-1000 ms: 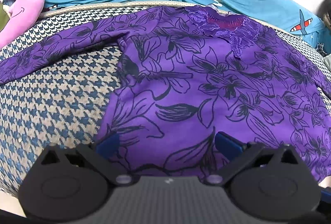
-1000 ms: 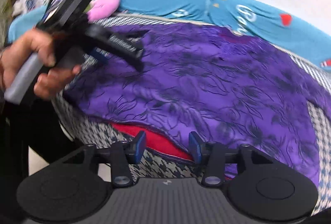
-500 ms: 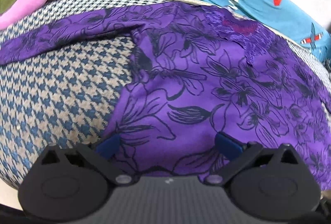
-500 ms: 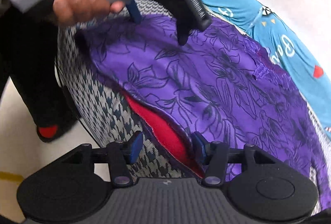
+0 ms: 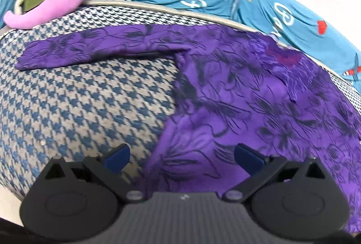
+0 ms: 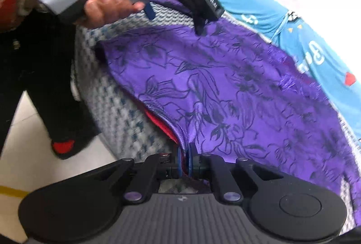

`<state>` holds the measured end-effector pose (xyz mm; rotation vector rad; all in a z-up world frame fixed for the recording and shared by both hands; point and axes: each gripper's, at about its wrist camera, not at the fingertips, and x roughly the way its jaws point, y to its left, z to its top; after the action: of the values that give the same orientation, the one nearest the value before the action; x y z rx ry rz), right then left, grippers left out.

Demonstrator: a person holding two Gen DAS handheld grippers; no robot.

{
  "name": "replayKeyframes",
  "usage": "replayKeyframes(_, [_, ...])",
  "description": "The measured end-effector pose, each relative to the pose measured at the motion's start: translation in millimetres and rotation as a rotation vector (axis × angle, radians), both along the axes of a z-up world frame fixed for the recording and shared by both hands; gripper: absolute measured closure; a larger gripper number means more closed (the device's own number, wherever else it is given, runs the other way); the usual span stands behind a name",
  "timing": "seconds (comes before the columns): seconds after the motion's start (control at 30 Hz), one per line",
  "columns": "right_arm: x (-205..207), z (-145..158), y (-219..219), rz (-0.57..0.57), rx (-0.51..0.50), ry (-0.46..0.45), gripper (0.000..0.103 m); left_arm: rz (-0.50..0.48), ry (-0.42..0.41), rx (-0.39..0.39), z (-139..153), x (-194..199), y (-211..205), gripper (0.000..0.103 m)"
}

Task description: Fold clothes

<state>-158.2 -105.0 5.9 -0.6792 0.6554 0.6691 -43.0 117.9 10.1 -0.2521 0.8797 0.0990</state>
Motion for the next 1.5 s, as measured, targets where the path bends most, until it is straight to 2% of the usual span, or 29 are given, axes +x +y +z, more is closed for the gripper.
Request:
replayKeyframes(0.17, [2.2, 0.7, -3.4, -0.005, 0.001, 0.027, 0.094, 0.086, 0.025, 0.066, -3.9, 1.1, 11.2, 0.0])
replayKeyframes(0.33, [-1.1, 10.2, -7.0, 0.003, 0.093, 0.119, 0.091, 0.15, 0.076, 0.02, -13.3, 3.4, 30.7, 0.0])
replayKeyframes(0.4, [-3.4, 13.1, -6.5, 0.013, 0.141, 0.143, 0.091, 0.159, 0.071, 0.034, -12.8, 2.6, 33.6, 0.0])
replayKeyframes(0.47, [-4.9, 16.9, -2.2, 0.013, 0.167, 0.123, 0.091, 0.172, 0.059, 0.047, -10.8, 1.1, 37.3, 0.0])
replayKeyframes(0.6, [-3.5, 22.4, 10.0, 0.029, 0.224, 0.116, 0.09, 0.183, 0.04, 0.006, -6.1, -0.8, 47.2, 0.0])
replayKeyframes(0.7, [-3.0, 22.1, 27.0, 0.063, 0.224, 0.106, 0.09, 0.18, 0.032, 0.004, -2.9, -1.5, 49.0, 0.0])
replayKeyframes(0.9, [1.2, 14.2, 62.4, 0.115, 0.222, 0.103, 0.079, 0.164, 0.021, 0.017, 2.1, -2.6, 49.2, 0.0])
replayKeyframes(1.03, [5.4, 10.1, 81.6, 0.135, 0.225, 0.093, 0.077, 0.153, 0.029, 0.008, 3.7, -2.9, 52.5, 0.0])
replayKeyframes(1.13, [8.3, 7.7, 94.7, 0.148, 0.233, 0.084, 0.077, 0.165, 0.033, 0.006, 5.2, -4.0, 57.3, 0.0])
replayKeyframes(1.27, [11.6, 5.2, 113.6, 0.166, 0.233, 0.059, 0.07, 0.188, 0.02, -0.01, 9.5, -7.3, 66.3, 0.0])
replayKeyframes(1.43, [22.4, -2.7, 137.3, 0.166, 0.219, 0.058, 0.07, 0.211, 0.008, -0.007, 14.0, -10.8, 76.1, 0.0])
replayKeyframes(1.5, [27.4, -5.5, 143.2, 0.158, 0.225, 0.069, 0.079, 0.218, 0.007, -0.01, 14.9, -11.3, 79.8, 0.0])
